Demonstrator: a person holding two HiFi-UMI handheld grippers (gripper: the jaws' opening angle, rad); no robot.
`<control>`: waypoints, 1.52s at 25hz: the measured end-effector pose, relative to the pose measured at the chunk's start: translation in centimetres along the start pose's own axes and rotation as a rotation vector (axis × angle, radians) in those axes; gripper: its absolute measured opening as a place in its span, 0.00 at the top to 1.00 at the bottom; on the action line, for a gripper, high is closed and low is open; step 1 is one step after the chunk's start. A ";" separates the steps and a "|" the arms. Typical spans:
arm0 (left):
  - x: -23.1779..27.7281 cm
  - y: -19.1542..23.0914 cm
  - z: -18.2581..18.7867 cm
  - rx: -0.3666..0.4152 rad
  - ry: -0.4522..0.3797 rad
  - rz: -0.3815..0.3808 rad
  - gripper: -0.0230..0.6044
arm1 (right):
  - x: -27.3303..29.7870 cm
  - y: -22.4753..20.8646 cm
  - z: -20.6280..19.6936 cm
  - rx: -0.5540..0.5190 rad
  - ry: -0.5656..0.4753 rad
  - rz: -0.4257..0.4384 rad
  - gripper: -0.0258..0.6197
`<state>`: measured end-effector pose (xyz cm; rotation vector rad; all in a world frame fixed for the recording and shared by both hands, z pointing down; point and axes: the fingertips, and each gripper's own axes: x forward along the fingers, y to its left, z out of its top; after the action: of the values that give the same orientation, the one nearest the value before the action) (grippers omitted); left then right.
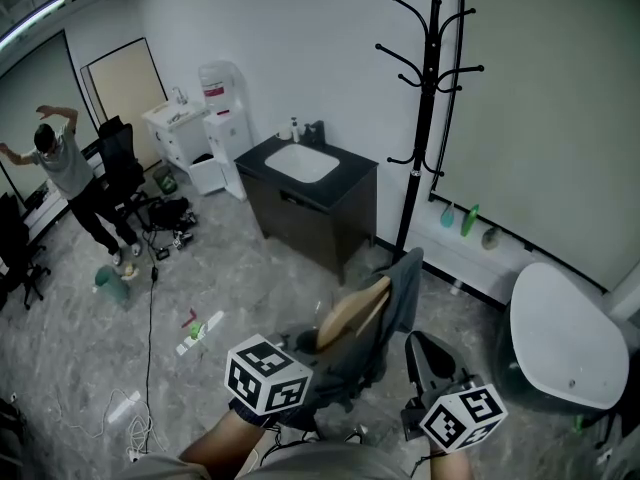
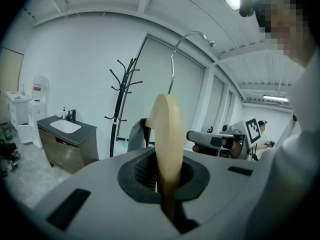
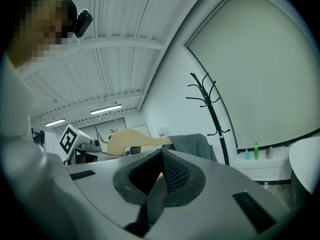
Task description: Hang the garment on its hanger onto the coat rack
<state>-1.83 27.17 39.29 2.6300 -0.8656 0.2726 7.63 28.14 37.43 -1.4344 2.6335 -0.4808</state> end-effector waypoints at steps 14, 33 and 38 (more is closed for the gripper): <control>3.5 5.9 3.2 -0.020 -0.040 0.094 0.96 | 4.1 -4.0 1.8 0.006 -0.010 0.038 0.94; 12.7 28.8 11.8 -0.019 -0.031 0.051 0.96 | 26.2 -12.1 6.0 0.003 -0.045 -0.081 0.94; 14.8 33.5 14.1 -0.027 -0.041 0.078 0.96 | 29.8 -13.9 7.3 0.002 -0.051 -0.092 0.94</control>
<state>-9.36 -11.37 39.77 2.5892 -0.9799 0.2261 4.15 -5.37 36.76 -1.5509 2.5366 -0.4489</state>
